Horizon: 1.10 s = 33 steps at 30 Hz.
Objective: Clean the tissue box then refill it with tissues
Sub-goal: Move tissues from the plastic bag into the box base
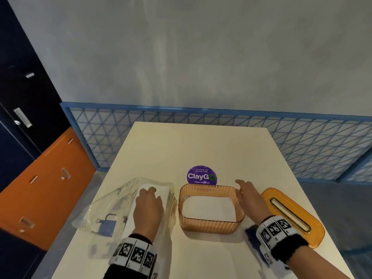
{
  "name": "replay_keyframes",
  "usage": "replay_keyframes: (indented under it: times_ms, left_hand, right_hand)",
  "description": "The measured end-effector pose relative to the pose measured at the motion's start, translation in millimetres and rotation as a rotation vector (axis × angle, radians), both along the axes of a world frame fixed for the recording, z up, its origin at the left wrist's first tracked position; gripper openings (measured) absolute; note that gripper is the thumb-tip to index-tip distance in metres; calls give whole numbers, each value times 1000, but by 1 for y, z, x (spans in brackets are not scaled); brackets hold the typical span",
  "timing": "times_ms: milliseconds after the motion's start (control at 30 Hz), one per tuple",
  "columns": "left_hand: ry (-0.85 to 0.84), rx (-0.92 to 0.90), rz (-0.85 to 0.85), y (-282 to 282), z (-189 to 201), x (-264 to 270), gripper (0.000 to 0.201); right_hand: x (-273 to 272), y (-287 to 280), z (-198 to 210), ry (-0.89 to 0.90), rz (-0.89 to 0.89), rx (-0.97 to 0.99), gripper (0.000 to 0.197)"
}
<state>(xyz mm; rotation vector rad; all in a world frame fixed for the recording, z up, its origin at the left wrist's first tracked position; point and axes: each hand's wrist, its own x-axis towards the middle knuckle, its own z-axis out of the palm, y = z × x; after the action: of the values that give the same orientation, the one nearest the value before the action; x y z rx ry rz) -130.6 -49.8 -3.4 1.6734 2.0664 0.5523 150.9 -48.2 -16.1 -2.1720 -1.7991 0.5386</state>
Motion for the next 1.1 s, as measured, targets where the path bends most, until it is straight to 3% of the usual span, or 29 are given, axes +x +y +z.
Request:
replay_keyframes:
  times_ms: [133,267,367,633,933,1100]
  left_hand:
    - [190,-182,-5,-5,-20,1,49]
    - [310,-190,24,1,-31,11,58]
    - [365,-197,30,8,-35,14,52]
    - [319,-221,42,11,-40,14,34]
    - [386,-251,20,13,-33,14,37]
    - [343,-253,55,18,-21,-8,34]
  right_hand:
    - [-5,1,-21,240,-128,-141,44]
    - [-9,-4,-22,289,-213,-151,44]
    - [-11,-4,-20,274,-227,-167,44]
    - [-10,-3,-23,227,-218,-181,43]
    - [-10,-4,-21,217,-215,-186,41]
    - [-10,-3,-22,213,-199,-198,41]
